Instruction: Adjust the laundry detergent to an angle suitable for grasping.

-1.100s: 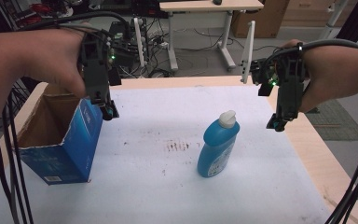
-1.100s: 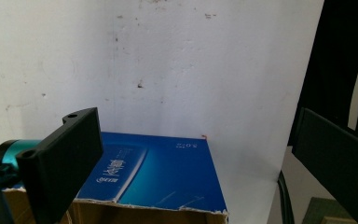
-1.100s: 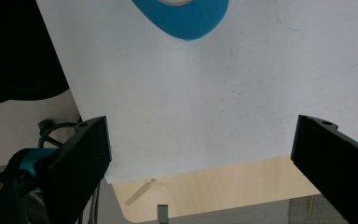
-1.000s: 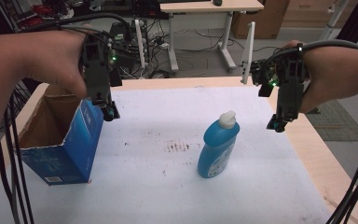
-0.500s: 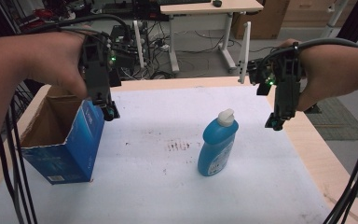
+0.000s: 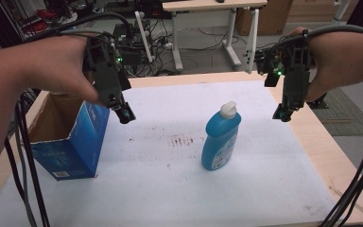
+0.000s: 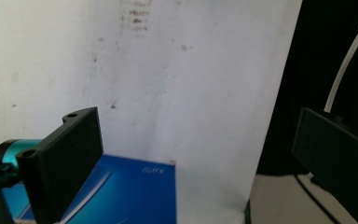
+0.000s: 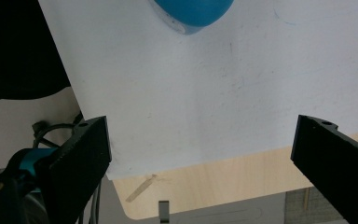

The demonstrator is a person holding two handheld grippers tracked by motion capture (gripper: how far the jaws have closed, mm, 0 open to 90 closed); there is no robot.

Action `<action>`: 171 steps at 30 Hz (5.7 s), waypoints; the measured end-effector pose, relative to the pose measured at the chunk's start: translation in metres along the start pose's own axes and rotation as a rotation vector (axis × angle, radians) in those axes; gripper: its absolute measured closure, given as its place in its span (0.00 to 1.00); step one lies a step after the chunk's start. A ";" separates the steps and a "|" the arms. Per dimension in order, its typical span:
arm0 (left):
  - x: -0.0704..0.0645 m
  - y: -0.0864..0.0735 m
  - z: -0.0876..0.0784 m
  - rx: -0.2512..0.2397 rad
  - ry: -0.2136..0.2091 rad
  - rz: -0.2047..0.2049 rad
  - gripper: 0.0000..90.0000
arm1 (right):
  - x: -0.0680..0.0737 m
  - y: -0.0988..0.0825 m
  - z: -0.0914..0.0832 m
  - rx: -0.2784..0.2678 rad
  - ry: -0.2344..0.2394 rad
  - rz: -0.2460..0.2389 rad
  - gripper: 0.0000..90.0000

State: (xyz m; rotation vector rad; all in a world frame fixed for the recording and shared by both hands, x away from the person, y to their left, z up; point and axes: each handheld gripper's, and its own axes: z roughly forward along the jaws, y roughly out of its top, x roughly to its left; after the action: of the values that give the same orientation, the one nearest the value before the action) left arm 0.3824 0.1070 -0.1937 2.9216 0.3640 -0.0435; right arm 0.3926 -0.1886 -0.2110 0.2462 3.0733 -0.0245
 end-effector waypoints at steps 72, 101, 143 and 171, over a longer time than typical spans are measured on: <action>-0.037 0.101 0.136 -0.505 0.070 -0.281 0.02 | -0.004 -0.016 0.009 -0.004 0.017 0.021 0.04; -0.036 0.122 0.163 -0.475 0.151 -0.256 0.22 | -0.007 -0.016 0.013 -0.003 0.024 0.023 0.04; -0.041 0.122 0.161 -0.440 0.154 -0.214 0.49 | -0.006 -0.013 0.016 0.003 0.028 0.016 0.04; -0.043 0.032 0.076 -0.409 0.059 -0.031 0.49 | 0.000 0.019 0.018 -0.023 0.048 -0.059 0.04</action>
State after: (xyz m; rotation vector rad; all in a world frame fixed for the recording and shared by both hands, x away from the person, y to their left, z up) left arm 0.3482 0.0514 -0.2599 2.5165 0.3772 0.1006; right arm 0.3966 -0.1702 -0.2291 0.1574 3.1255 0.0147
